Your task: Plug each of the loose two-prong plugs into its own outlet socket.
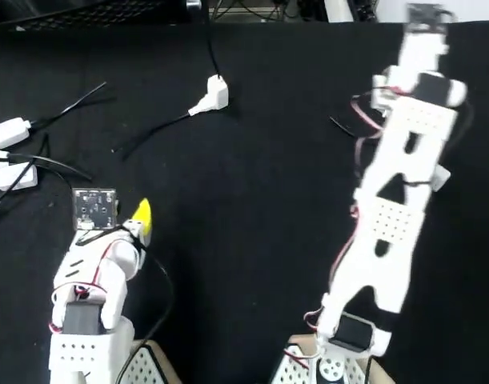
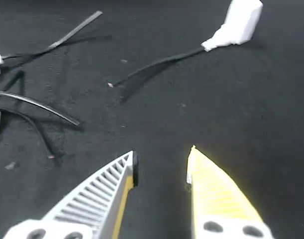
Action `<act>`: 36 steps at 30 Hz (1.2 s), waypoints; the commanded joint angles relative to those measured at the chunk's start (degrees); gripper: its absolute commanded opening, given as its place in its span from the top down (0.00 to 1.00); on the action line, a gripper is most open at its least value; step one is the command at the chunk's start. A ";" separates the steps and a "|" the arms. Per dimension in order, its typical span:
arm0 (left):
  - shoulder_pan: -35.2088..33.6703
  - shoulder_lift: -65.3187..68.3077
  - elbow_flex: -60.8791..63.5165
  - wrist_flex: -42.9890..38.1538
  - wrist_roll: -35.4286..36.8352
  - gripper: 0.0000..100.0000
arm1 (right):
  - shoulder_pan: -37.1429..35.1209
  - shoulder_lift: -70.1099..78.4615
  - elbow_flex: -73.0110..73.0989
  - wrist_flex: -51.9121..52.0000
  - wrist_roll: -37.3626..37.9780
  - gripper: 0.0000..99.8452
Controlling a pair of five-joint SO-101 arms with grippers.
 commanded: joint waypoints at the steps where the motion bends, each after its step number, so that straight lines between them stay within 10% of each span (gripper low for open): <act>1: 3.65 0.00 0.84 0.62 0.35 0.81 | 5.98 -3.74 -2.77 0.70 3.78 0.75; 30: 6.46 0.00 0.84 0.62 0.53 0.81 | 11.34 9.89 3.30 11.08 50.55 0.76; 36: 6.46 0.00 0.84 0.62 0.62 0.81 | 10.02 9.89 10.95 10.90 52.04 0.94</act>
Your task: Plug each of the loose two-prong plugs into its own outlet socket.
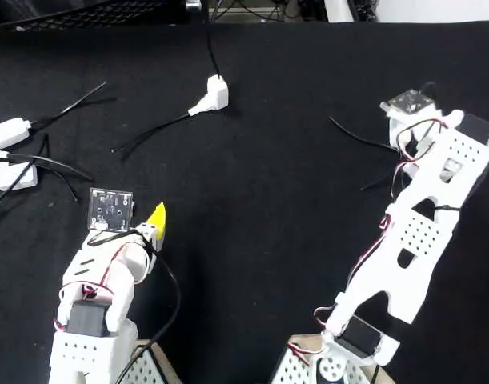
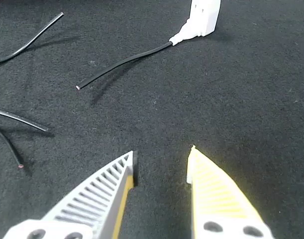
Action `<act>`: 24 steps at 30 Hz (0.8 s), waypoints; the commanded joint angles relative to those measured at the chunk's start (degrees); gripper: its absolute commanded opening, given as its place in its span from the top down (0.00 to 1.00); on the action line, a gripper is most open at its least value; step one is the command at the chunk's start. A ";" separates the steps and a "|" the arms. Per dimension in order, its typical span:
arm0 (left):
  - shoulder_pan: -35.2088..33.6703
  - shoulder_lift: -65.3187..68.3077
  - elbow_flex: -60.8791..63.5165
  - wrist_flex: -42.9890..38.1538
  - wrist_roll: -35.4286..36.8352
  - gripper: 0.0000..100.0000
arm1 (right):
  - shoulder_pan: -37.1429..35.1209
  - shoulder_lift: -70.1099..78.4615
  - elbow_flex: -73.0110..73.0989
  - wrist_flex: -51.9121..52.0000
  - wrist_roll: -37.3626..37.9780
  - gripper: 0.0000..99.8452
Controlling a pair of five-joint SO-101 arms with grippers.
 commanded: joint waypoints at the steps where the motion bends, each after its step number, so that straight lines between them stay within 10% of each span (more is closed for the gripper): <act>1: 0.48 0.00 0.84 0.26 0.62 0.81 | -2.11 -0.75 3.12 0.26 0.70 0.98; 15: 0.48 0.00 0.84 0.26 0.62 0.81 | -7.12 -3.21 -2.07 0.53 -0.18 0.99; 24: 0.48 0.00 0.84 0.26 0.62 0.81 | -17.76 -11.03 -2.07 0.53 -18.11 0.99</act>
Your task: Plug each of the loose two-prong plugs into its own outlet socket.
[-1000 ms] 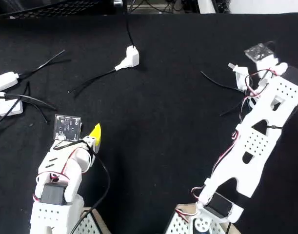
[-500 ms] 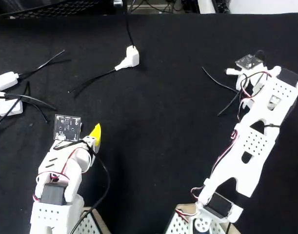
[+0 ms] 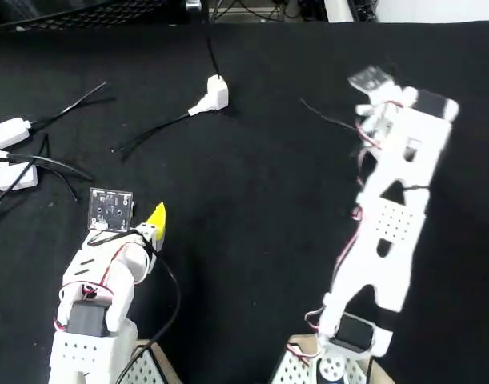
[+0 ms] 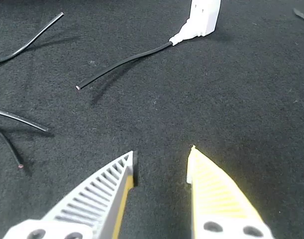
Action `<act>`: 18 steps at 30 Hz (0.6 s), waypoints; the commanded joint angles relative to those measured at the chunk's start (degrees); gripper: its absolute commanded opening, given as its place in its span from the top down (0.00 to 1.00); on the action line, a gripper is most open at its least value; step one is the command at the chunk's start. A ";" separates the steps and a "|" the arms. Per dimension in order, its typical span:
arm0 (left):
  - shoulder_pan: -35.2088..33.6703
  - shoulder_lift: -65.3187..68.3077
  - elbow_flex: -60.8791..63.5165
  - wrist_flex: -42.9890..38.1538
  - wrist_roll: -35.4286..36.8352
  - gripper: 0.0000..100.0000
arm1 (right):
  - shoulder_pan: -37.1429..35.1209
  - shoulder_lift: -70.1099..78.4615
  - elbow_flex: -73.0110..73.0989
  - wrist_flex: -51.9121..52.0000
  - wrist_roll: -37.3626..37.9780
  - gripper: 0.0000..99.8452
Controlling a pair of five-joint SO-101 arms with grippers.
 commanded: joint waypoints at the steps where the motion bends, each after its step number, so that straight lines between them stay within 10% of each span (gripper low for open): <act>1: 0.57 0.00 0.84 0.26 0.62 0.81 | -5.36 -7.08 -1.98 0.53 -6.07 0.99; 18: 0.57 0.00 0.84 0.18 0.62 0.81 | -24.44 -25.27 24.40 0.62 -19.78 0.99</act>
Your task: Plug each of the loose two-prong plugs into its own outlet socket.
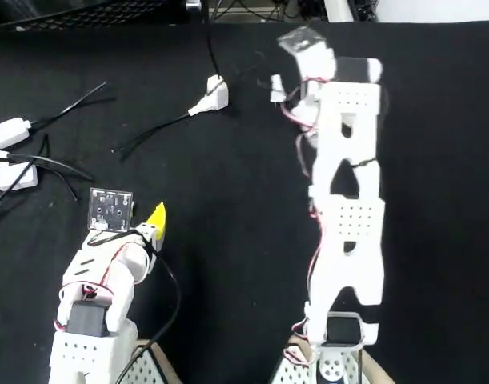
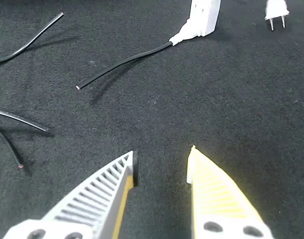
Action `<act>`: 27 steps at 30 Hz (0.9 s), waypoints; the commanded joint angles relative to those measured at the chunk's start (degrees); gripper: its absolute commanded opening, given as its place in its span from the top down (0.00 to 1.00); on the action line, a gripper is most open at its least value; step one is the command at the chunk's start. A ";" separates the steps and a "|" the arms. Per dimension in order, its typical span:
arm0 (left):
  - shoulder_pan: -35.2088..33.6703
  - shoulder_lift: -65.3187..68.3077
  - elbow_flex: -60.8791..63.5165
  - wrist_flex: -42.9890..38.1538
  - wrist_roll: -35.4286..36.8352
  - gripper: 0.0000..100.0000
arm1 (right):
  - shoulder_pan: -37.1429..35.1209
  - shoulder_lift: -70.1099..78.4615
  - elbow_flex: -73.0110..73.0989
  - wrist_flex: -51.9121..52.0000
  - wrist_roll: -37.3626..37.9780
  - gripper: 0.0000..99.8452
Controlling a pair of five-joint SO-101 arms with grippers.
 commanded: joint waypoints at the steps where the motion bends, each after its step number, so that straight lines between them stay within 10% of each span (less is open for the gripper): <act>1: 0.57 0.00 0.84 0.18 0.62 0.81 | -5.89 -8.84 8.48 0.44 -0.70 0.99; 27: 0.31 0.00 0.84 0.18 0.44 0.81 | -27.60 -14.90 15.87 -5.01 -46.51 0.99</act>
